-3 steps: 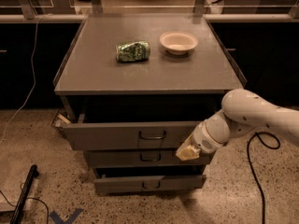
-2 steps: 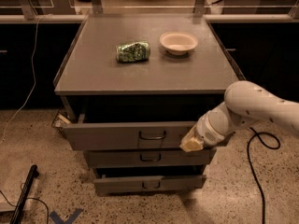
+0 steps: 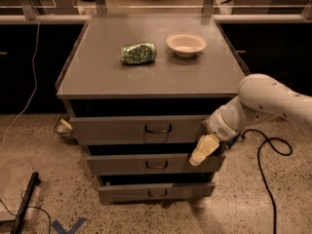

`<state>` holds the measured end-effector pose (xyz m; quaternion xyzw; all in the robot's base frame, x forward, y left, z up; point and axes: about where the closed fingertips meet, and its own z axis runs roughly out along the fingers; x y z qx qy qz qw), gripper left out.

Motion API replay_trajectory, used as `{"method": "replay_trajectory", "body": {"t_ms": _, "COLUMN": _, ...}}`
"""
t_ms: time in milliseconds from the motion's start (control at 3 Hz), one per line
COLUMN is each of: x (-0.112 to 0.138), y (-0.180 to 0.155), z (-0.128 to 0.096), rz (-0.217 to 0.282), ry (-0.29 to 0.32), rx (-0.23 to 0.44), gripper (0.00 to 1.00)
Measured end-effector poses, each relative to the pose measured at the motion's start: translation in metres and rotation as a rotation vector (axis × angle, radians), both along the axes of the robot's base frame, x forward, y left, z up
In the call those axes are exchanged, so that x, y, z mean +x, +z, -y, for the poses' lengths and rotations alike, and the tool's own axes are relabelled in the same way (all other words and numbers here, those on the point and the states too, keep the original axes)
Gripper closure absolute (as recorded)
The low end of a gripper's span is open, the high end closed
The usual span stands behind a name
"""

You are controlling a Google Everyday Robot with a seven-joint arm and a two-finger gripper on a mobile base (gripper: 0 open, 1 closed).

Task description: Close top drawer

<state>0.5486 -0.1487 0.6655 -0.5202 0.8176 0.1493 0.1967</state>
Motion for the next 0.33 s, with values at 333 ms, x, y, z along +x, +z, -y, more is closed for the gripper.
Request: {"method": "replay_trajectory", "body": {"t_ms": 333, "x": 0.0, "y": 0.0, "z": 0.0, "rz": 0.0, "ry": 0.0, "rx": 0.0, "gripper": 0.0}}
